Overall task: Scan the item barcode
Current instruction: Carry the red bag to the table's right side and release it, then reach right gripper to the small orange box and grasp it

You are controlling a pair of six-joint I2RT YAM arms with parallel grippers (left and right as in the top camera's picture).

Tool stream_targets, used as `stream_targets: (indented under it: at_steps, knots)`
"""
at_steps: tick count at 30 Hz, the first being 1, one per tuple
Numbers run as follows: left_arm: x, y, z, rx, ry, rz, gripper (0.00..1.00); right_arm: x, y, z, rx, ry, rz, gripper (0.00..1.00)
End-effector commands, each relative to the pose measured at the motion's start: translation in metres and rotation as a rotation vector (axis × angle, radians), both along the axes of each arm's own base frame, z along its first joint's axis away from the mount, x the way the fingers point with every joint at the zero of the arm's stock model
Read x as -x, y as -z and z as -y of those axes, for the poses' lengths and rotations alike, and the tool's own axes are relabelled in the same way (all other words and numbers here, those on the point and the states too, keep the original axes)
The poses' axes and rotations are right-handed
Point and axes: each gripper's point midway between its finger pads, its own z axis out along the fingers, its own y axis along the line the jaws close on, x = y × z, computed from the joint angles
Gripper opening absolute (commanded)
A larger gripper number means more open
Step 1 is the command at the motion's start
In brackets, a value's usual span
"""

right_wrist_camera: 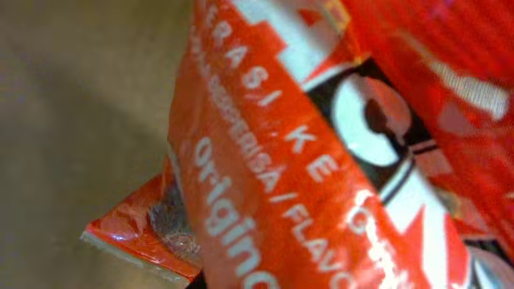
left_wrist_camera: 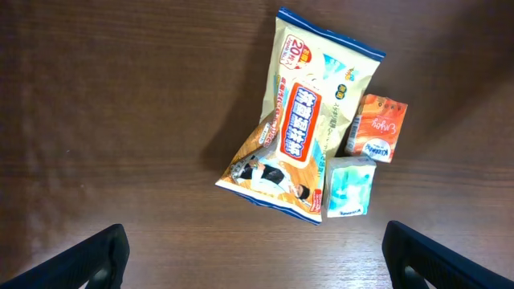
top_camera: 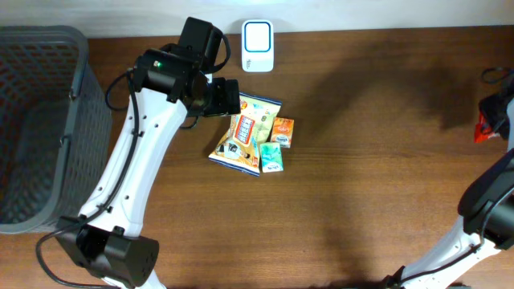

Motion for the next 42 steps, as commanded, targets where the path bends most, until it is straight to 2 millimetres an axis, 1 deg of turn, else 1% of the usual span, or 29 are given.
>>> stream_targets:
  at_steps: [1,2,3,5,7,9,11,12,13,14,16,17,18,19,20,21,22,23,24,27,28,30,32,36,38,39,40,41,42]
  knots:
    - [-0.002,0.002,-0.003,-0.018,0.008,-0.002,0.99,0.006,0.016,-0.009,-0.033,-0.007,-0.025,0.45]
    - [-0.002,0.002,-0.003,-0.018,0.008,-0.002,0.99,0.007,0.016,-0.011,-0.039,-0.01,-0.034,0.52]
    - [-0.002,0.002,-0.003,-0.018,0.008,-0.002,0.99,0.01,0.012,-0.013,-0.044,-0.011,-0.038,0.56]
    - [-0.002,0.002,-0.003,-0.018,0.008,-0.002,0.99,0.008,-0.005,-0.011,-0.027,-0.034,-0.028,0.61]
    - [-0.002,0.002,-0.003,-0.018,0.008,-0.002,0.99,0.003,-0.033,-0.017,-0.038,-0.053,0.038,0.62]
    - [-0.002,0.002,-0.003,-0.018,0.008,-0.002,0.99,-0.025,-0.068,-0.059,-0.207,-0.191,0.248,0.67]
    - [-0.002,0.002,-0.003,-0.018,0.008,-0.002,0.99,-0.053,-0.1,-0.125,-0.424,-0.53,0.447,0.68]
    - [-0.002,0.002,-0.003,-0.018,0.008,-0.002,0.99,-0.063,-0.113,-0.16,-0.511,-0.714,0.528,0.75]
    - [-0.002,0.002,-0.003,-0.018,0.008,-0.002,0.99,-0.067,-0.116,-0.19,-0.567,-0.852,0.555,0.88]
    - [-0.002,0.002,-0.003,-0.018,0.008,-0.002,0.99,-0.066,-0.109,-0.217,-0.597,-0.941,0.518,0.99]
    - [-0.002,0.002,-0.003,-0.018,0.008,-0.002,0.99,-0.065,-0.094,-0.274,-0.621,-1.147,0.439,0.99]
    - [-0.002,0.002,-0.003,-0.018,0.008,-0.002,0.99,-0.065,-0.087,-0.294,-0.627,-1.193,0.401,0.99]
    - [-0.002,0.002,-0.003,-0.018,0.008,-0.002,0.99,-0.065,-0.072,-0.324,-0.617,-1.25,0.323,0.99]
    - [-0.002,0.002,-0.003,-0.018,0.008,-0.002,0.99,-0.064,-0.062,-0.342,-0.609,-1.286,0.278,0.99]
    - [-0.002,0.002,-0.003,-0.018,0.008,-0.002,0.99,-0.062,-0.047,-0.372,-0.597,-1.344,0.203,0.99]
    - [-0.002,0.002,-0.003,-0.018,0.008,-0.002,0.99,-0.059,-0.036,-0.389,-0.589,-1.375,0.151,1.0]
    - [-0.002,0.002,-0.003,-0.018,0.008,-0.002,0.99,-0.056,-0.024,-0.408,-0.582,-1.407,0.099,0.95]
    - [-0.002,0.002,-0.003,-0.018,0.008,-0.002,0.99,-0.053,-0.004,-0.426,-0.567,-1.365,0.019,0.92]
    - [-0.002,0.002,-0.003,-0.018,0.008,-0.002,0.99,-0.052,0.007,-0.434,-0.559,-1.322,-0.022,0.89]
    - [-0.002,0.002,-0.003,-0.018,0.008,-0.002,0.99,-0.047,0.039,-0.461,-0.597,-1.251,-0.093,0.68]
    - [-0.002,0.002,-0.003,-0.018,0.008,-0.002,0.99,-0.045,0.049,-0.467,-0.61,-1.242,-0.111,0.64]
    - [-0.002,0.002,-0.003,-0.018,0.008,-0.002,0.99,-0.04,0.065,-0.481,-0.653,-1.259,-0.135,0.57]
    - [-0.002,0.002,-0.003,-0.018,0.008,-0.002,0.99,-0.037,0.075,-0.491,-0.691,-1.27,-0.144,0.55]
    - [-0.002,0.002,-0.003,-0.018,0.008,-0.002,0.99,-0.031,0.091,-0.495,-0.7,-1.267,-0.18,0.43]
    - [-0.002,0.002,-0.003,-0.018,0.008,-0.002,0.99,-0.031,0.101,-0.494,-0.703,-1.264,-0.187,0.4]
    - [-0.002,0.002,-0.003,-0.018,0.008,-0.002,0.99,-0.03,0.105,-0.494,-0.705,-1.263,-0.191,0.36]
    - [-0.002,0.002,-0.003,-0.018,0.008,-0.002,0.99,-0.028,0.106,-0.494,-0.706,-1.262,-0.194,0.27]
    - [-0.002,0.002,-0.003,-0.018,0.008,-0.002,0.99,-0.028,0.106,-0.494,-0.709,-1.261,-0.193,0.06]
    - [-0.002,0.002,-0.003,-0.018,0.008,-0.002,0.99,-0.028,0.104,-0.494,-0.718,-1.26,-0.19,0.04]
